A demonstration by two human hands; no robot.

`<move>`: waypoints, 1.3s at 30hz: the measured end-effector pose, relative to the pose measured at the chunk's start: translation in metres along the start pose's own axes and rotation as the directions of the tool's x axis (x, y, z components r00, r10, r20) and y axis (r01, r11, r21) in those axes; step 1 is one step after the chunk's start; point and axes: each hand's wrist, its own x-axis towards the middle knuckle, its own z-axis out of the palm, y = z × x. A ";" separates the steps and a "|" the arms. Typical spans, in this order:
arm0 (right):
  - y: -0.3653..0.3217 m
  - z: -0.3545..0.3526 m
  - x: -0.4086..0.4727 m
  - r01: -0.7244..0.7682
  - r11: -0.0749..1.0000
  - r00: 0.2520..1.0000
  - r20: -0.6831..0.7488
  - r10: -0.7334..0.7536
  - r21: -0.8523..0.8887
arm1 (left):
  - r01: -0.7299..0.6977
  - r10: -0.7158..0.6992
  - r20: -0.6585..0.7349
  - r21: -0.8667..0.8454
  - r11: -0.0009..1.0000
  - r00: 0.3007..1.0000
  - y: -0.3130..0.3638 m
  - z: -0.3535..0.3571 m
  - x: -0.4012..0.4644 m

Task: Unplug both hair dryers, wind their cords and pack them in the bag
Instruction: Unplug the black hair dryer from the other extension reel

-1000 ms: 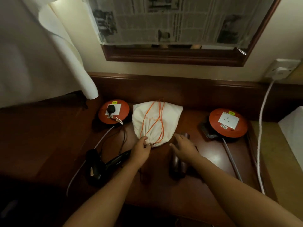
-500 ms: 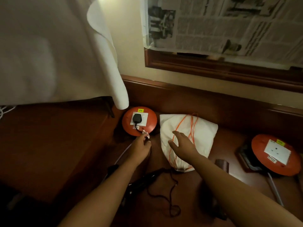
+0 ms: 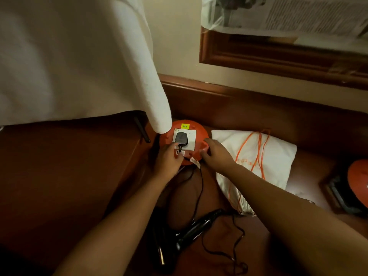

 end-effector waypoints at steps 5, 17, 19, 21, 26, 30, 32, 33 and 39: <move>-0.014 0.010 0.028 0.015 1.000 1.000 -0.010 -0.015 -0.013 | -0.082 0.082 0.001 0.041 0.996 0.997 -0.007 -0.004 0.025; -0.006 0.032 0.051 0.100 0.991 0.994 -0.042 -0.104 -0.088 | -0.133 0.126 0.075 0.101 0.986 0.989 -0.008 0.003 0.057; -0.003 0.031 0.052 0.108 0.989 0.993 -0.045 -0.112 -0.097 | -0.146 0.138 0.071 0.109 0.983 0.988 -0.009 0.004 0.059; -0.001 0.032 0.053 0.113 0.988 0.992 -0.046 -0.118 -0.104 | -0.156 0.150 0.062 0.095 0.983 0.987 -0.011 0.004 0.061; 0.001 0.037 0.054 0.122 0.986 0.989 -0.070 -0.131 -0.117 | -0.173 0.171 0.028 0.080 0.982 0.985 -0.016 0.007 0.061; 0.002 0.038 0.056 0.119 0.984 0.989 -0.068 -0.128 -0.131 | -0.185 0.183 0.029 0.076 0.980 0.983 -0.017 0.007 0.062; 0.002 0.038 0.056 0.114 0.985 0.990 -0.066 -0.123 -0.130 | -0.186 0.184 0.027 0.070 0.980 0.983 -0.018 0.008 0.062; 0.001 0.038 0.056 0.111 0.986 0.990 -0.068 -0.120 -0.128 | -0.185 0.184 0.025 0.067 0.980 0.983 -0.018 0.008 0.062; -0.005 0.036 0.059 0.059 0.987 0.996 -0.052 -0.067 -0.152 | -0.191 0.189 0.035 0.063 0.980 0.981 -0.019 0.009 0.063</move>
